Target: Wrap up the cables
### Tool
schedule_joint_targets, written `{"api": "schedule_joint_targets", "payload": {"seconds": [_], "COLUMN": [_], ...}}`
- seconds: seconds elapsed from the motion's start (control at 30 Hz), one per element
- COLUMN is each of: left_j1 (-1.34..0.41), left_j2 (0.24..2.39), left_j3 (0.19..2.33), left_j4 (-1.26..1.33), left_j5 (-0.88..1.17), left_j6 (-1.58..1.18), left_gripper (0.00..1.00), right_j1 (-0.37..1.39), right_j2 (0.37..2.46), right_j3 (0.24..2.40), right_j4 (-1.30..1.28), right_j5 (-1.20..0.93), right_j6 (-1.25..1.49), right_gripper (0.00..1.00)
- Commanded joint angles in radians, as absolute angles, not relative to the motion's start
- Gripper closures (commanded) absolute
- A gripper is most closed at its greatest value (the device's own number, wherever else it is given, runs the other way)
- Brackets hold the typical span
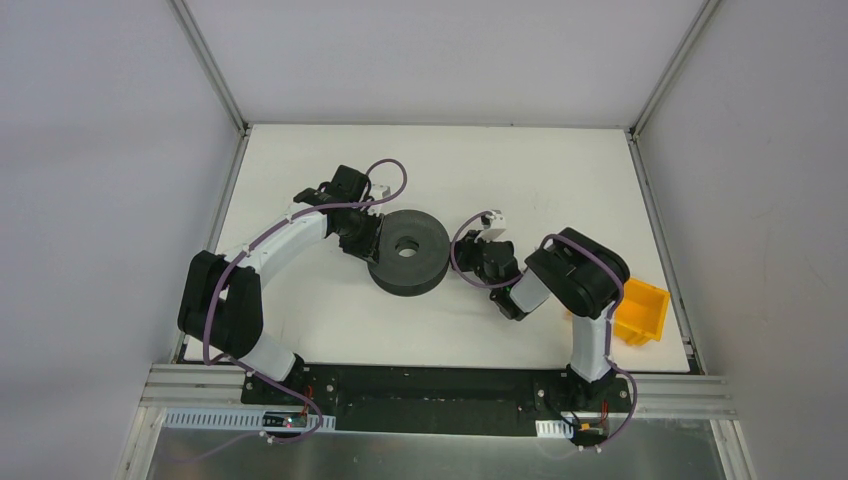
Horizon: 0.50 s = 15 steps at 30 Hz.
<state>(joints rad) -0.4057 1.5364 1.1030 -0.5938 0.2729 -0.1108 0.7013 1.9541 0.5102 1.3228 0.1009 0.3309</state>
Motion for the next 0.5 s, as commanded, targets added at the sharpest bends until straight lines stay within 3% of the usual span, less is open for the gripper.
{"api": "schedule_joint_targets", "payload": {"seconds": [0.0, 0.47], "left_j1": [-0.407, -0.407], "left_j2": [1.546, 1.546], "left_j3": [1.123, 1.122], "left_j4": [-0.624, -0.624], "left_j5": [0.260, 0.264], "left_j6": [-0.087, -0.087], "left_gripper": [0.76, 0.76], "right_j1": [0.704, 0.705], "right_j2": [1.984, 2.049], "right_j3": [0.537, 0.576], "right_j4": [1.438, 1.463], "right_j5": [0.137, 0.108], "right_j6": [0.409, 0.439], "right_gripper": [1.00, 0.98]}}
